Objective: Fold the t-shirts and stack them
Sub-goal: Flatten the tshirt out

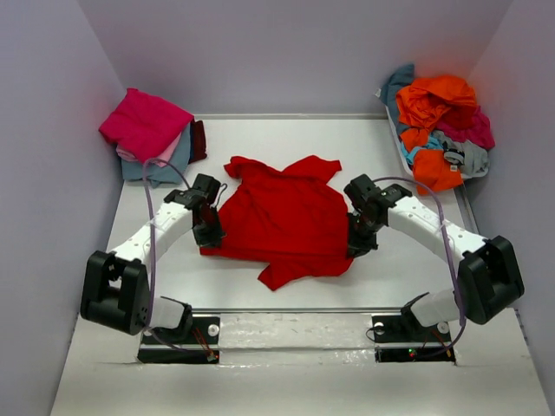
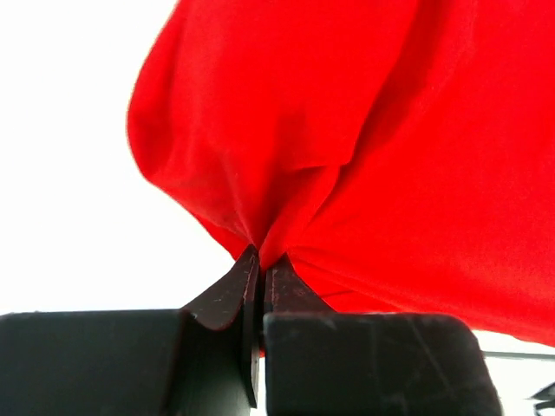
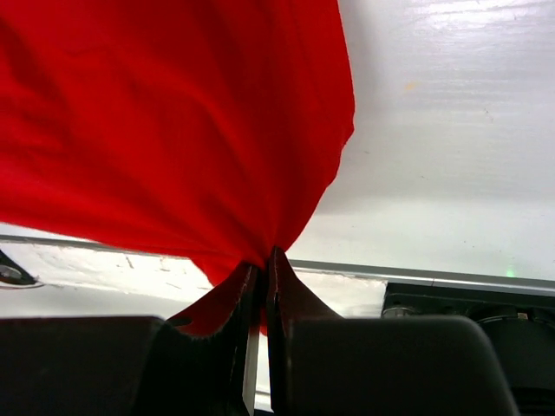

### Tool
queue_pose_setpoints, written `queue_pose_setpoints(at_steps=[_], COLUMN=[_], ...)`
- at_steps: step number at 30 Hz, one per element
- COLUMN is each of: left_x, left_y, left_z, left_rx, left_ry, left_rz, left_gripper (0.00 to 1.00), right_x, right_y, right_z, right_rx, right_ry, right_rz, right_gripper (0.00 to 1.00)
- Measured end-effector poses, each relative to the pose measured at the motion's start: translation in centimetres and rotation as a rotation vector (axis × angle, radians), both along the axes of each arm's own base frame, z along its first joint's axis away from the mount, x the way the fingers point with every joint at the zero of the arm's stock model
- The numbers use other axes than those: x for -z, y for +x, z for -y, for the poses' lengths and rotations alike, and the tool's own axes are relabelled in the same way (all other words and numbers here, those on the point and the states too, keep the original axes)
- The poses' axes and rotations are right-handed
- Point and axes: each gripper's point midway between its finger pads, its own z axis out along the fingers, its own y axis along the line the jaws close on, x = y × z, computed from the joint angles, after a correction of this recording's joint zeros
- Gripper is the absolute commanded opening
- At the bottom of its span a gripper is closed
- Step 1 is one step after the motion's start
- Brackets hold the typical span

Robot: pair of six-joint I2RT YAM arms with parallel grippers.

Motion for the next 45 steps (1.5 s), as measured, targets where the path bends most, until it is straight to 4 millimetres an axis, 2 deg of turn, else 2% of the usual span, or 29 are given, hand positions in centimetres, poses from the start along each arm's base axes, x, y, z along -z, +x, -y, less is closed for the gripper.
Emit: queue_pose_setpoints(at_steps=[3,6,9,10,12,13,14,15,16,17,18,20,25,29,32,34,35,39,45], left_x=[-1.2,-1.9,-1.7,-1.6,-1.3,-1.2,-1.2,-1.3,-1.3,-1.4,-1.4,-1.5,-2.3,-4.5,-6.3,-6.7,-6.7,-5.2,-2.0], left_y=[-0.4,-0.9,-1.7,-2.1,-2.8,-3.1,-3.2,-3.3,-3.4,-3.4,-3.5,-3.6,-3.3,-0.7,2.8,4.6,6.2,10.9,16.5], left_z=[-1.3,-1.8,-2.0,-2.1,-2.2,-2.3,-2.3,-2.5,-2.6,-2.9,-3.2,-3.7,-4.5,-4.3,-3.8,-3.5,-3.1,-1.9,-0.6], left_rx=[-0.051,-0.067,-0.080,-0.084,-0.093,-0.098,-0.099,-0.104,-0.105,-0.110,-0.117,-0.122,-0.130,-0.118,-0.102,-0.089,-0.083,-0.049,-0.005], left_ry=[-0.004,-0.011,-0.013,-0.012,-0.009,-0.009,-0.009,-0.003,0.004,0.015,0.026,0.045,0.084,0.090,0.091,0.098,0.097,0.102,0.121], left_rz=[0.017,0.025,0.013,0.005,-0.015,-0.021,-0.023,-0.023,-0.022,-0.020,-0.019,-0.014,0.000,0.073,0.150,0.161,0.173,0.175,0.152], left_gripper=[0.06,0.06,0.06,0.06,0.12,0.23,0.30,0.38,0.46,0.65,0.74,0.84,0.86,0.87,0.87,0.87,0.87,0.86,0.86], right_x=[-0.2,-0.5,-0.6,-0.7,-0.9,-1.0,-1.1,-1.2,-1.2,-1.3,-1.3,-1.4,-2.6,-4.5,-4.6,-4.5,-4.4,-4.7,-5.4], right_y=[-0.2,-0.2,-0.2,-0.3,-0.4,-0.5,-0.6,-0.7,-0.8,-1.0,-1.2,-1.6,-1.4,0.9,2.7,4.4,5.3,10.9,19.6], right_z=[0.1,0.1,0.1,0.1,0.2,0.2,0.3,0.5,0.8,1.2,1.5,2.1,2.7,2.1,1.2,0.4,0.0,-1.7,-1.5], right_rx=[0.012,0.020,0.027,0.029,0.036,0.037,0.045,0.052,0.054,0.064,0.065,0.072,0.079,0.076,0.068,0.061,0.057,0.065,0.122], right_ry=[0.005,0.011,0.015,0.016,0.016,0.016,0.017,0.011,0.002,-0.010,-0.022,-0.044,-0.079,-0.076,-0.073,-0.076,-0.075,-0.035,0.023], right_rz=[0.005,0.013,0.017,0.018,0.016,0.016,0.016,0.015,0.012,0.006,0.001,-0.008,0.003,0.070,0.085,0.092,0.097,0.164,0.255], right_gripper=[0.08,0.08,0.09,0.12,0.23,0.29,0.36,0.51,0.51,0.62,0.65,0.70,0.71,0.65,0.65,0.65,0.65,0.64,0.58])
